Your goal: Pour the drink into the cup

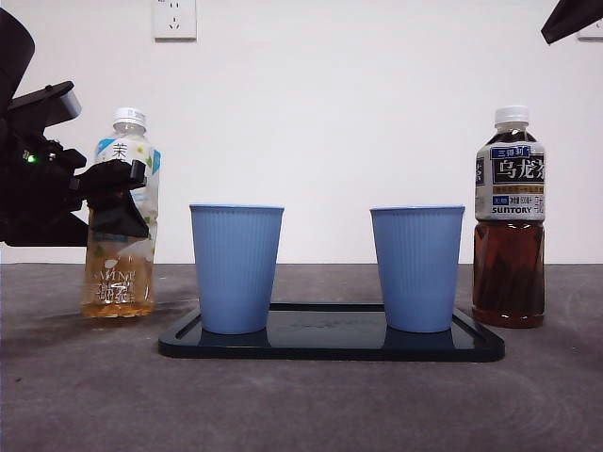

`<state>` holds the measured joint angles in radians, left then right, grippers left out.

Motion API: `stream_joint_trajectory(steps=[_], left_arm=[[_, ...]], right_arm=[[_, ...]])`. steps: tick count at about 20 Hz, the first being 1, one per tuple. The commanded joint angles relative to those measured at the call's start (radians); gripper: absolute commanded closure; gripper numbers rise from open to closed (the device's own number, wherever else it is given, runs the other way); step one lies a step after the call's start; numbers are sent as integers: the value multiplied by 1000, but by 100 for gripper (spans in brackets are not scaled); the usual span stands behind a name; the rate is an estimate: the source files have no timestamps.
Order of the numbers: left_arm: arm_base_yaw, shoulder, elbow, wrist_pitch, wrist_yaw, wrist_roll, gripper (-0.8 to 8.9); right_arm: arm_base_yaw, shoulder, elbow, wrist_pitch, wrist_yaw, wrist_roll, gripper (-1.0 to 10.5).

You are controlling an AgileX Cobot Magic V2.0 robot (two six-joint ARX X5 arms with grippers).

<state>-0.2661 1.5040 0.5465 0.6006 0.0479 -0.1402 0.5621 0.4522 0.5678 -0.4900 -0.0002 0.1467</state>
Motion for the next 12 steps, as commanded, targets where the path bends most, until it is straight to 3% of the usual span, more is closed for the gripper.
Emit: stream_joint_trajectory(steps=[1,8,12], left_arm=[[-2,4,21,30,-2,13,522],[-3,4,21,-70,-1,-11,406],[-3,0,21,-122,0,-11,406]], right_arm=[[7,2,5,7,1,10,528],[7,2,5,7,1,2,528],[7,2,5,7,1,-3,528]])
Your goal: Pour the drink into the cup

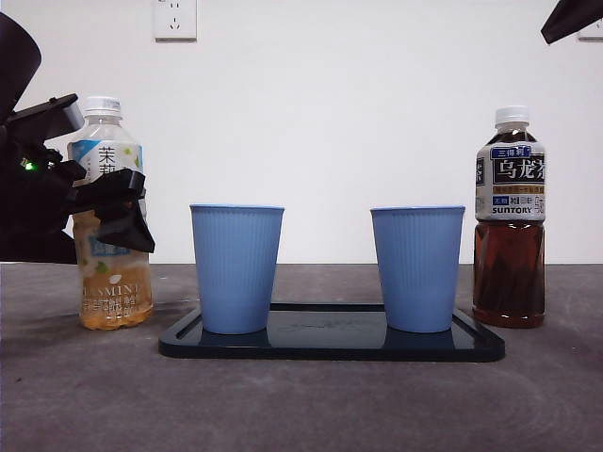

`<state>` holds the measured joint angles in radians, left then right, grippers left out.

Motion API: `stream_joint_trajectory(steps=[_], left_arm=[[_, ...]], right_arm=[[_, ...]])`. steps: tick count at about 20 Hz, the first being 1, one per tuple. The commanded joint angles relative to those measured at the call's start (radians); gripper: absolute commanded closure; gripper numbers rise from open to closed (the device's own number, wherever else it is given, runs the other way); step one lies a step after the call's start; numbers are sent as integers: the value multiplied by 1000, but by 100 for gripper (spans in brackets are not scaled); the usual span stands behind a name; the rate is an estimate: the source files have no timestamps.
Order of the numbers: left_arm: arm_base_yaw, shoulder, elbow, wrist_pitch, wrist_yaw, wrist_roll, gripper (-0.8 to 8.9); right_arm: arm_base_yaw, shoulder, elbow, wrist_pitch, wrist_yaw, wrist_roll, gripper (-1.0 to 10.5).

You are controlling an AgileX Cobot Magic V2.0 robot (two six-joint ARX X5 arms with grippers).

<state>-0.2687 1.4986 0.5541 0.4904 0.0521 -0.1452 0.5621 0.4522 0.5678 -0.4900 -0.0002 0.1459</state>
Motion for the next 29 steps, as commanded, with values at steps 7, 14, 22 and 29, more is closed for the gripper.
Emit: stream_joint_trajectory(steps=[7,14,22,29], left_arm=[[-1,-35,13,-98,-4,-6,333],[-4,-243,13,-349,-3,-6,307],[-57,-637,13,-727,69,-34,328],[-80,-871,13,-892,216,-58,634]], right_arm=[[7,2,5,10,1,-8,528],[7,3,5,10,2,-5,528],[6,36,2,10,53,11,528],[7,169,-11,98,-51,12,732]])
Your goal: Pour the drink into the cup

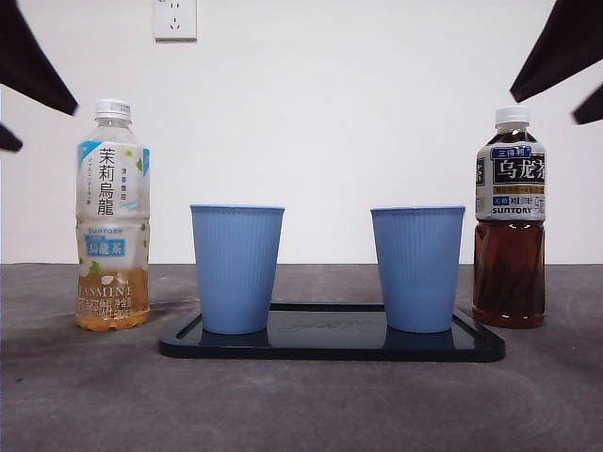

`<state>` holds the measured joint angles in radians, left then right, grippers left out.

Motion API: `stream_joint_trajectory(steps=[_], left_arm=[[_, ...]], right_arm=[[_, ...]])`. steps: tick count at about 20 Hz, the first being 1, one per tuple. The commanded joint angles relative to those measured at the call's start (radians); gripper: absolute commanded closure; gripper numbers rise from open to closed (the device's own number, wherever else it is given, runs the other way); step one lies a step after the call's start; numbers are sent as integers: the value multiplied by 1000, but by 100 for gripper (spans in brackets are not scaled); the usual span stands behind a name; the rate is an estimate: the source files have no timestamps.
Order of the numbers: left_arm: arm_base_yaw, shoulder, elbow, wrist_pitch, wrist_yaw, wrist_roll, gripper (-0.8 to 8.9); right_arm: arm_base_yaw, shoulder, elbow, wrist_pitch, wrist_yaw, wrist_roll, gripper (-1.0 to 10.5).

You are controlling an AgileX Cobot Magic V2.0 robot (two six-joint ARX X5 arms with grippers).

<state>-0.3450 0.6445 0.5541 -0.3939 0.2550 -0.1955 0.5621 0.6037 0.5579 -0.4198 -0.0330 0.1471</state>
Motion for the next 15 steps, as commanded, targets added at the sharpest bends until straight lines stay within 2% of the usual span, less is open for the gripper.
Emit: stream_joint_trajectory(steps=[1,2,3,8,15], left_arm=[[-4,-39,13,-21,15,-8,741],[-4,-56,13,-31,15,-8,809],[-4,-69,13,-37,15,-7,806],[-4,-93,13,-38,15,-7,806],[-4,-93,13,-33,15,-7,806]], right_arm=[[7,31,-2,40,-37,11,827],[7,44,-2,46,-54,13,916],[7,55,-2,46,-57,15,939],[7,74,-2,46,-45,43,939],[7,72,-2,75,-45,43,939]])
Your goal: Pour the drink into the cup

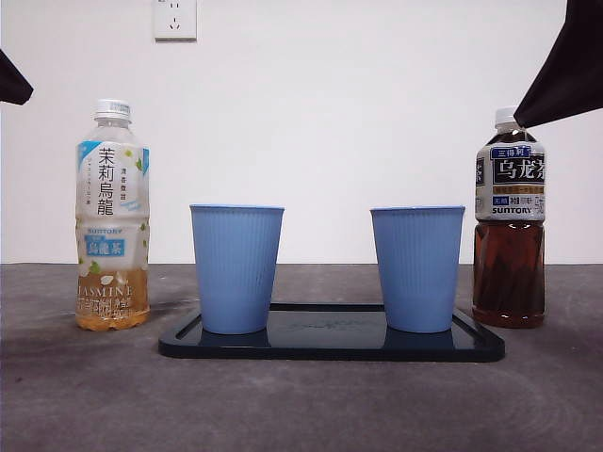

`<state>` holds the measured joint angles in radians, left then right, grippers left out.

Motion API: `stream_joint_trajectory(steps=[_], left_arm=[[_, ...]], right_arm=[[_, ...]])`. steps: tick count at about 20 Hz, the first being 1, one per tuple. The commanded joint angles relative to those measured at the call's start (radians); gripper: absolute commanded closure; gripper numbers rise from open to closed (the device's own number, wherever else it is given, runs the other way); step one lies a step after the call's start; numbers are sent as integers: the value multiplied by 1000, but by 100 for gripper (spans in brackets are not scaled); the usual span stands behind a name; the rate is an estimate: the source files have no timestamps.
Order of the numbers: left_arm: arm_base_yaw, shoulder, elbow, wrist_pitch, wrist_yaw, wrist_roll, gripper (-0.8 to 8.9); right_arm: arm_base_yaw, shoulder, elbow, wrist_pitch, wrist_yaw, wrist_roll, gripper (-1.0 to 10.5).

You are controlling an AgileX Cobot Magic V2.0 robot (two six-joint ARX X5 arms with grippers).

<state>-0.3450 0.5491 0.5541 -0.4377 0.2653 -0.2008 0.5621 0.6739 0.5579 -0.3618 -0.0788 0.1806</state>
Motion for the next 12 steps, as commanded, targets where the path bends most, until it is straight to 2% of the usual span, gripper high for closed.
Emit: stream_joint_trajectory(steps=[1,4,7,8,9,12], left_arm=[[-4,3,13,11,5,-2,806],[-4,-7,13,10,5,0,806],[38,-87,10,20,-6,251,806],[73,-118,2,39,-8,307,806],[122,-153,-18,77,-26,339,806],[252,-257,-134,201,-149,345,806]], right_arm=[[7,2,-2,25,1,10,939],[7,2,-2,35,1,10,939],[7,2,-2,35,1,10,939],[7,2,-2,35,1,10,939],[7,2,-2,36,1,10,939],[7,2,-2,37,1,10,939]])
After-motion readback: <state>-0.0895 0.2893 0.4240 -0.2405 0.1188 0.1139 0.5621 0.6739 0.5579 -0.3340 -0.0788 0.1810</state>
